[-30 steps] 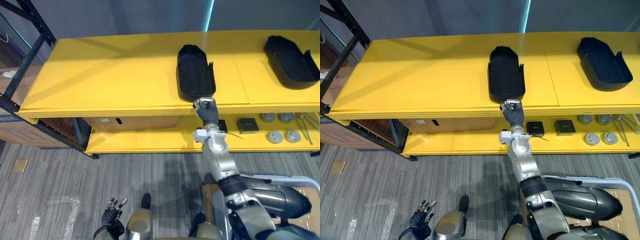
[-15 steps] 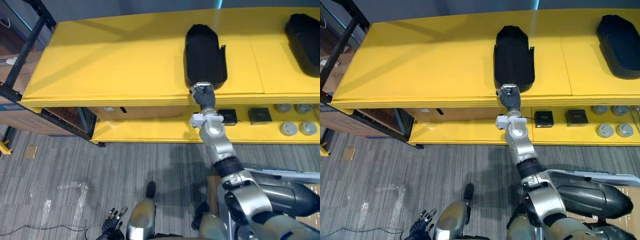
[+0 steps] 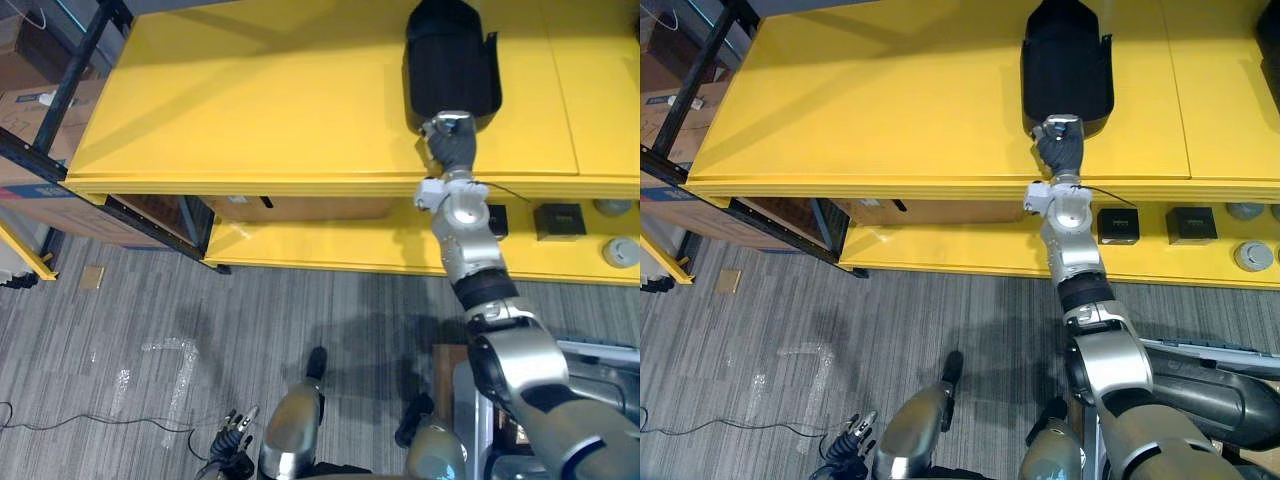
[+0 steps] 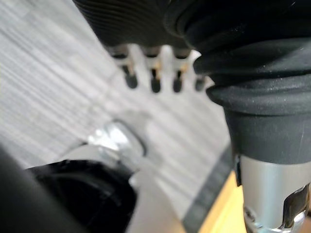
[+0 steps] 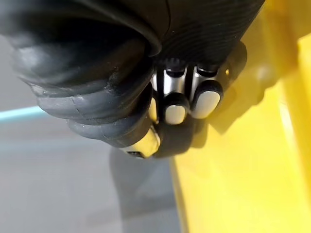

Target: Walk over and take plastic housings, then place them on the shelf

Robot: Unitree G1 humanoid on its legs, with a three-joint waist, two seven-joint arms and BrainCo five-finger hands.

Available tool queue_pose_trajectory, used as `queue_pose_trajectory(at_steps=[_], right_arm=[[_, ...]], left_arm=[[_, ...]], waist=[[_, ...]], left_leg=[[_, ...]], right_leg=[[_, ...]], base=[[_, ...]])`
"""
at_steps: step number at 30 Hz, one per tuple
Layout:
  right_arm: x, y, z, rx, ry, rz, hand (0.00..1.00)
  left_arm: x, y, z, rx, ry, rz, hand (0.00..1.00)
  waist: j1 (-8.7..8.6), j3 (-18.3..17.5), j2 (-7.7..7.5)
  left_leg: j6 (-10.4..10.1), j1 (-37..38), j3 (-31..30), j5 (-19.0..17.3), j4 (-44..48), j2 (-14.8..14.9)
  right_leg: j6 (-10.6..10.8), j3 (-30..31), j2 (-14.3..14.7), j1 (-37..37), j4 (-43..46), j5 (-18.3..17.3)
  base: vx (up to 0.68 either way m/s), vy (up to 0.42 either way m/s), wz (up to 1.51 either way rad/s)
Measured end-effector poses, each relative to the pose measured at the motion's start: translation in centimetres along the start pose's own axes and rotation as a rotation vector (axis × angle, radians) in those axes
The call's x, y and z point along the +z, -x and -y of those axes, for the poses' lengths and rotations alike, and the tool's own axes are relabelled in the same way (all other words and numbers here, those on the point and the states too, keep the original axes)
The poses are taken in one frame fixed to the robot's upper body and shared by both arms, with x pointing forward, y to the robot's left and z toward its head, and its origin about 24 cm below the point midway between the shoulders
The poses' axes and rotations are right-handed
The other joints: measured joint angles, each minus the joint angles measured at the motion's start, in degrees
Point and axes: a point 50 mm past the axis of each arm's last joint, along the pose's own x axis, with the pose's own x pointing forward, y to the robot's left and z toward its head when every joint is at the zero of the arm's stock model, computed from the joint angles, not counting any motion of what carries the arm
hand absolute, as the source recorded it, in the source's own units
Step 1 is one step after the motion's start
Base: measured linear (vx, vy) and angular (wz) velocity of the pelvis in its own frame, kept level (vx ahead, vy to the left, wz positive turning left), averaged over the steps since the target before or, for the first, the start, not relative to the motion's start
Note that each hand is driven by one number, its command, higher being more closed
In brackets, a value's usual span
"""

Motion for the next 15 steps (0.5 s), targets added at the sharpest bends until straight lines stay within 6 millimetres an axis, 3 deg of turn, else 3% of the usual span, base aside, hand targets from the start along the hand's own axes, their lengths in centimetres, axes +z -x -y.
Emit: queue_pose_trajectory(at_steps=[8, 15], right_arm=[[1.5, -1.0, 0.5, -0.005, 0.015, 0.036, 1.0], [2.2, -0.6, -1.9, 0.158, 0.051, 0.124, 1.0]], left_arm=[[0.4, -0.3, 0.7, -0.026, -0.011, 0.009, 0.0], [0.7, -0.4, 1.1, -0.066, -0.033, 0.022, 0.0]], waist=[[0.64, 0.33, 0.7], [1.17, 0.37, 0.64]], left_leg=[[0.02, -0.93, -0.12, 0.16, 0.07, -0.15], [-0.05, -0.65, 0.15, 0.19, -0.18, 0.5]], right_leg=[[-0.05, -0.03, -0.09, -1.05, 0.38, -0.12], [-0.19, 0.06, 0.69, -0.6, -0.55, 0.15]], base=[[0.0, 0.0, 0.0], [0.0, -0.007, -0.02]])
